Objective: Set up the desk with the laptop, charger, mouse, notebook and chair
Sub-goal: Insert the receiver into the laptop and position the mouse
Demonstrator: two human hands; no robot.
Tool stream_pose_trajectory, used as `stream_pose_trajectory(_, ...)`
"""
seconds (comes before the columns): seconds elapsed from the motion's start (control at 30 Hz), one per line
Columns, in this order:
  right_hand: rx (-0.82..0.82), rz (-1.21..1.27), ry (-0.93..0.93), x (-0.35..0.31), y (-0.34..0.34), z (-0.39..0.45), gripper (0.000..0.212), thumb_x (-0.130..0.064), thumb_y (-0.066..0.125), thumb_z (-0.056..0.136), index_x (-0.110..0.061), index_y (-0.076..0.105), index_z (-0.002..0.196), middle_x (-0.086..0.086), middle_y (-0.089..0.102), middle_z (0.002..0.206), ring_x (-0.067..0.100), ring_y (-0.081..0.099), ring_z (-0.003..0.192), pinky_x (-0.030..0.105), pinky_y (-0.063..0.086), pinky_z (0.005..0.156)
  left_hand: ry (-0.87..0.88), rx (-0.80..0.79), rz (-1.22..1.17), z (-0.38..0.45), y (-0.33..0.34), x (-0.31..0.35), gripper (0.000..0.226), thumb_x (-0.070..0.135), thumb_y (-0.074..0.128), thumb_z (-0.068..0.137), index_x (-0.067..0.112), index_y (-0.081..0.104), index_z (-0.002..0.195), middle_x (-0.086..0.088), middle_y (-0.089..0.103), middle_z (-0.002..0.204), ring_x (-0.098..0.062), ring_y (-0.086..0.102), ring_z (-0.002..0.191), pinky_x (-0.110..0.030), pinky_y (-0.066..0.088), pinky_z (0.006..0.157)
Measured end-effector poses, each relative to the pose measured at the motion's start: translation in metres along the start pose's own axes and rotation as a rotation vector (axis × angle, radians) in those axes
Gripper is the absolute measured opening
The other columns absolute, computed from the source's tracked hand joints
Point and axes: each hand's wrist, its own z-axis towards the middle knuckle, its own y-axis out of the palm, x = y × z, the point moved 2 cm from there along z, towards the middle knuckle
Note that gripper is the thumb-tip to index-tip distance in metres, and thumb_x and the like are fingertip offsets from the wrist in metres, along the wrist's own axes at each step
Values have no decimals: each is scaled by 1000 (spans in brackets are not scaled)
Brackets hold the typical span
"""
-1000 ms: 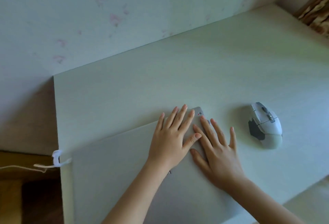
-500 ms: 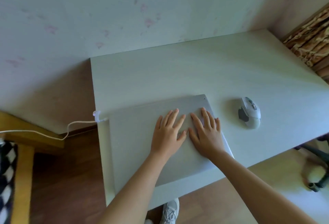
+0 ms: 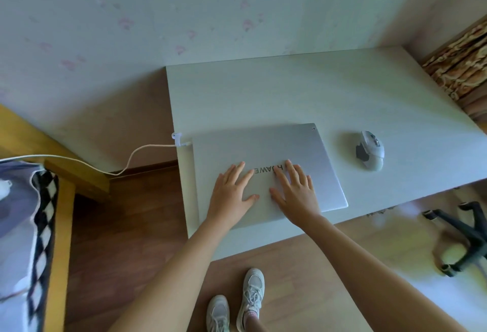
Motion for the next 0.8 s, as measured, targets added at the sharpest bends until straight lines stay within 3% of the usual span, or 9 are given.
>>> stream_pose_trajectory(0.2, -111, -97, -196, 16, -7, -11, 61, -54, 39, 93, -29, 24, 147, 7, 11, 158, 34, 12, 143, 54, 22, 111, 6, -156, 191, -18, 7, 9, 84, 65, 49, 86, 29, 10, 152, -4, -12, 161, -26, -10, 148, -52, 0, 116)
stream_pose_trajectory(0.37, -172, -181, -317, 25, -10, -16, 71, -67, 23, 84, -32, 27, 145, 11, 18, 157, 39, 19, 141, 58, 31, 104, -57, -191, 314, -23, 17, 26, 105, 78, 47, 76, 24, 0, 153, -11, -19, 159, -34, -15, 146, -63, 0, 112)
stream_pose_trajectory(0.5, -196, -199, -384, 29, -10, -16, 74, -69, 26, 81, -29, 32, 143, 14, 25, 154, 44, 26, 138, 63, 35, 99, -43, -186, 423, -24, 15, 31, 107, 79, 47, 75, 24, -2, 152, -16, -16, 158, -40, -10, 145, -64, 6, 112)
stream_pose_trajectory(0.7, -191, -208, -503, 36, -9, -17, 85, -64, 66, 67, -28, 38, 138, 14, 40, 147, 52, 41, 125, 68, 46, 79, -27, -195, 484, -24, 11, 42, 96, 71, 48, 81, 20, 10, 153, -26, 4, 157, -48, 11, 143, -58, 27, 109)
stream_pose_trajectory(0.8, -170, -204, -511, 36, -9, -15, 87, -63, 71, 62, -28, 40, 135, 14, 45, 143, 52, 46, 120, 68, 48, 73, -56, -220, 524, -23, 11, 46, 96, 67, 51, 83, 19, 7, 153, -27, 3, 157, -48, 10, 143, -57, 30, 109)
